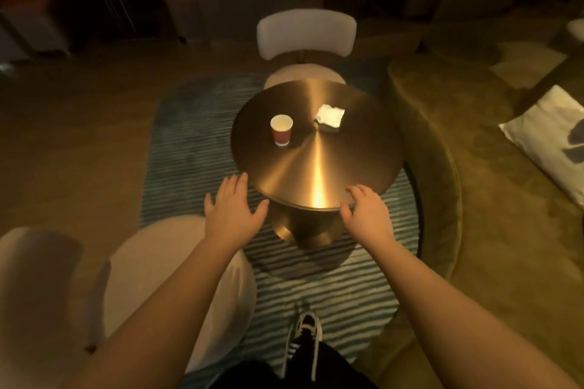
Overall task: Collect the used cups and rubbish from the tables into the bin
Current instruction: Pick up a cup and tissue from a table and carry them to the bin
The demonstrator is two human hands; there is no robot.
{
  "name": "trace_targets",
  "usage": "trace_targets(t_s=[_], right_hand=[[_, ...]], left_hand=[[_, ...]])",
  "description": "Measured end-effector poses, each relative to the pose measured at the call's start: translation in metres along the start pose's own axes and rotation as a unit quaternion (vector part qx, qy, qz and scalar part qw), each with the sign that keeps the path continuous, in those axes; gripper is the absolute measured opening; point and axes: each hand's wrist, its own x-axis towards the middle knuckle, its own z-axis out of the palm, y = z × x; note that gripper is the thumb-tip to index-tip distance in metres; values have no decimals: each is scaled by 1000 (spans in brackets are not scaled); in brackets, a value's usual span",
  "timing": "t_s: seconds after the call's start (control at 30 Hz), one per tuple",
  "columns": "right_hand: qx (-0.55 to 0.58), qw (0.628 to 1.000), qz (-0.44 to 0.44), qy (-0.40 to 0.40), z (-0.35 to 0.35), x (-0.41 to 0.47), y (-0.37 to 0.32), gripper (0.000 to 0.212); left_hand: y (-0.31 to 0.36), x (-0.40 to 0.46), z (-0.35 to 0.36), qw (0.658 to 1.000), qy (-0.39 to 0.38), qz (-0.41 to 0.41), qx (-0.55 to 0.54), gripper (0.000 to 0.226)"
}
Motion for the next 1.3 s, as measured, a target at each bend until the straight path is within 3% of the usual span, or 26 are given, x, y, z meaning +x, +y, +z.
trace_targets(t_s=[0.27, 0.5, 0.83, 0.97, 1.13, 1.3], right_hand=[[12, 998, 40, -46, 4, 143, 2, 47], [5, 994, 80, -71, 32, 255, 1, 45], [17, 989, 91, -112, 62, 359, 10, 38], [10, 990, 72, -123, 84, 387, 27, 39], [-5, 997, 24, -77, 107, 442, 48, 46], [-63, 989, -6, -135, 138, 486, 70, 65]], left_hand=[[12, 155, 27, 999, -33, -19, -4, 87], [23, 289, 60, 998, -56, 22, -36, 91], [35, 364, 124, 984, -141, -23, -106, 121], [40, 379, 149, 988, -100, -17, -117, 106], [47, 397, 167, 985, -35, -33, -165, 87], [51, 406, 167, 987, 16, -18, -161, 84]])
